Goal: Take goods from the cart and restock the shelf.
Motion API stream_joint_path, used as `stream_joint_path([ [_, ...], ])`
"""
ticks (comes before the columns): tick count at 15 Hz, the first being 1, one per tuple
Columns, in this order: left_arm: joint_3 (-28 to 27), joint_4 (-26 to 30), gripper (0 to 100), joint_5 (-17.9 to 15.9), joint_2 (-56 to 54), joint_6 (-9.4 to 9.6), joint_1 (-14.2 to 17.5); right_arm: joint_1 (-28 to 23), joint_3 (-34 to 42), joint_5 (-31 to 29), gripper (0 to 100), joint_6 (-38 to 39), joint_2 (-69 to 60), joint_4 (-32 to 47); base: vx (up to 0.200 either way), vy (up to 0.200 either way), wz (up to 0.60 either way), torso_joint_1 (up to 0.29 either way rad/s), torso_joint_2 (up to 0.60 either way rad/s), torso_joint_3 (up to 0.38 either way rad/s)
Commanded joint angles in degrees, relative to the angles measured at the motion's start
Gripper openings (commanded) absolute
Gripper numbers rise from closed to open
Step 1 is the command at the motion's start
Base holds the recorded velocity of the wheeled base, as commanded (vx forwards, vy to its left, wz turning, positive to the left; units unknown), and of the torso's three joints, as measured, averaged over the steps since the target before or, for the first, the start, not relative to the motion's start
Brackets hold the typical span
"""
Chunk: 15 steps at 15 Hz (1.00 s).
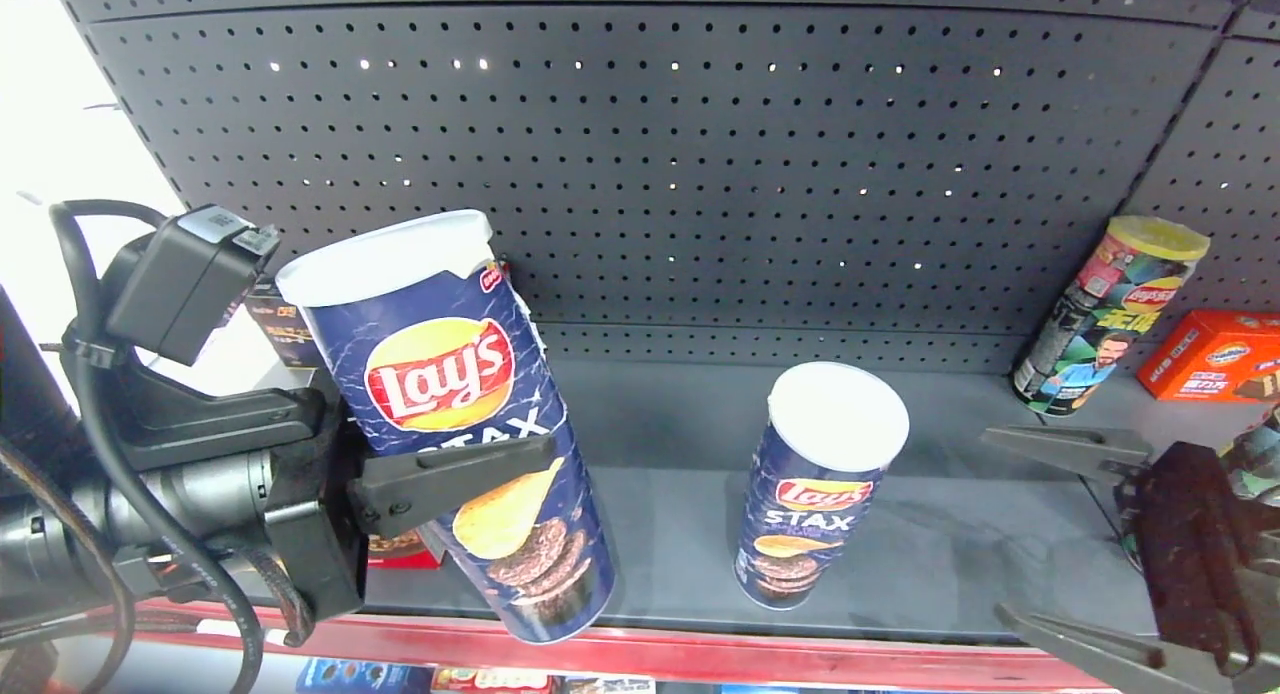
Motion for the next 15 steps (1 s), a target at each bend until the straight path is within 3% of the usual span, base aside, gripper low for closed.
stream_joint_path([
  [1, 0.26, -0.05, 0, 0.07, -0.46, -0.01, 0.0, -1.52, -4.98, -8.39, 100, 0.05, -19.17, 17.19, 0.0, 0.0, 0.0, 0.0, 0.0, 0.0],
  [2, 0.26, -0.05, 0, 0.07, -0.46, -0.01, 0.0, -1.52, -4.98, -8.39, 100, 0.05, -19.17, 17.19, 0.0, 0.0, 0.0, 0.0, 0.0, 0.0],
  [3, 0.43, -0.05, 0, 0.07, -0.64, -0.01, 0.0, -1.69, -3.4, -20.34, 100, 1.1, -33.14, 30.9, 0.0, 0.0, 0.0, 0.0, 0.0, 0.0],
  [8, 0.26, -0.05, 0, -0.02, -1.87, 0.08, -0.17, -1.69, -1.38, -42.14, 100, 4.35, -61.8, 62.27, 0.0, 0.0, 0.0, 0.0, 0.0, 0.0],
  [10, -0.27, -0.05, 0, 0.07, -2.13, 0.08, -0.17, -1.34, 1.96, -48.2, 100, 4.88, -68.12, 64.74, 0.0, 0.0, 0.0, 0.0, 0.0, 0.0],
  [12, -0.71, -0.05, 0, -0.02, -2.13, 0.08, -0.52, -0.9, 6.44, -58.48, 100, 6.46, -69.27, 63.24, 0.0, 0.0, 0.0, 0.0, 0.0, 0.0],
  [15, -0.62, -0.05, 0, -0.11, -2.13, 0.08, -0.61, -0.9, 14.7, -59.8, 100, 8.93, -69.27, 56.91, 0.0, 0.0, 0.0, 0.0, 0.0, 0.0],
])
